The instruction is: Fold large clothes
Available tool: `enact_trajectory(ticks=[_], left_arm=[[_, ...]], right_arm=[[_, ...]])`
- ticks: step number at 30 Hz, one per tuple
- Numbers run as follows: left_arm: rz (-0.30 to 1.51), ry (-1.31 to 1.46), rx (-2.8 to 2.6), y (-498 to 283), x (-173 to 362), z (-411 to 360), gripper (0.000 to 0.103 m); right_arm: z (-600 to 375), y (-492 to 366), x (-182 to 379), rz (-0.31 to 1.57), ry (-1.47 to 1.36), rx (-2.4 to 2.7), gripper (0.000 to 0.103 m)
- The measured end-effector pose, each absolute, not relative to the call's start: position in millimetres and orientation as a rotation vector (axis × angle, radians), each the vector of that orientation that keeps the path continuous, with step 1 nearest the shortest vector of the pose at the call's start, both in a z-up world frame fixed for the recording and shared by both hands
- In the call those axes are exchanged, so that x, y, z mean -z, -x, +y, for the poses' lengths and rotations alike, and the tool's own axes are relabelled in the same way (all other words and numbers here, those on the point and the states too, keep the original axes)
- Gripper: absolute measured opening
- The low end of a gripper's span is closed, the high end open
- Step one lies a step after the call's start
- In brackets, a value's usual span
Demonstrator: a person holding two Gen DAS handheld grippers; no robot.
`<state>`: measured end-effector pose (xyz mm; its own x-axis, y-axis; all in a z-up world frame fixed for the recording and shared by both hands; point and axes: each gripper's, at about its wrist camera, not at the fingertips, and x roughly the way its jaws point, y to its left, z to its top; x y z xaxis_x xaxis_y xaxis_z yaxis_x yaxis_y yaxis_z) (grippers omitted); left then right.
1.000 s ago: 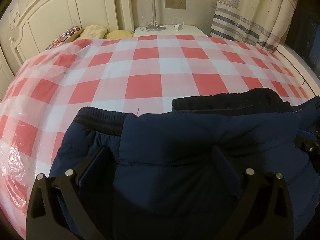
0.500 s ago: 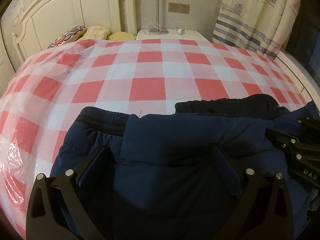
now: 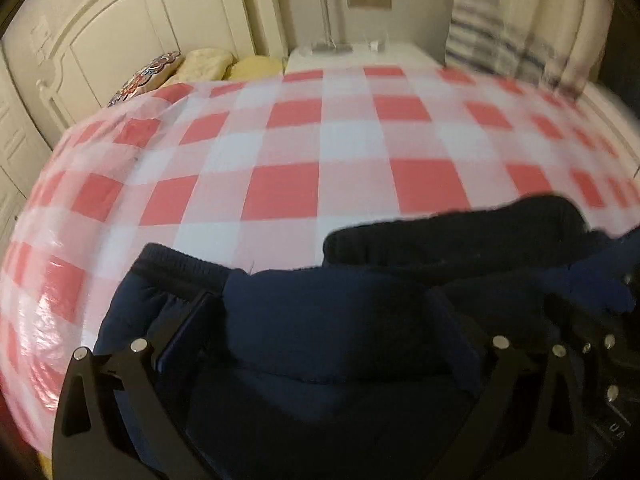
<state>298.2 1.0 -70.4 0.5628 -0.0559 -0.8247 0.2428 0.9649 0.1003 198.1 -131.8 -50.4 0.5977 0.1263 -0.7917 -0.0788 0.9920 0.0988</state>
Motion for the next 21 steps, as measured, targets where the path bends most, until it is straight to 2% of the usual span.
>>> enact_trajectory(ticks=[5,11,14,16,21], left_arm=[[0.933,-0.203,0.187,-295,74,6,0.101],[0.92,-0.193,0.192,-294,76,7,0.101],[0.921,-0.19,0.194,-294,76,8,0.101],[0.921,-0.18,0.198,-295,75,9,0.101],[0.932,-0.186,0.199,-295,73,8,0.101]], right_arm=[[-134,-191,40,0.922,-0.073,-0.12,0.025],[-184,-153,5,0.808,-0.041,0.045,0.027],[-226,-153,32,0.875,-0.072,0.157,0.029],[-247,-158,54,0.912,-0.21,0.081,0.029],[-253,-163,58,0.929,-0.231,0.065,0.03]])
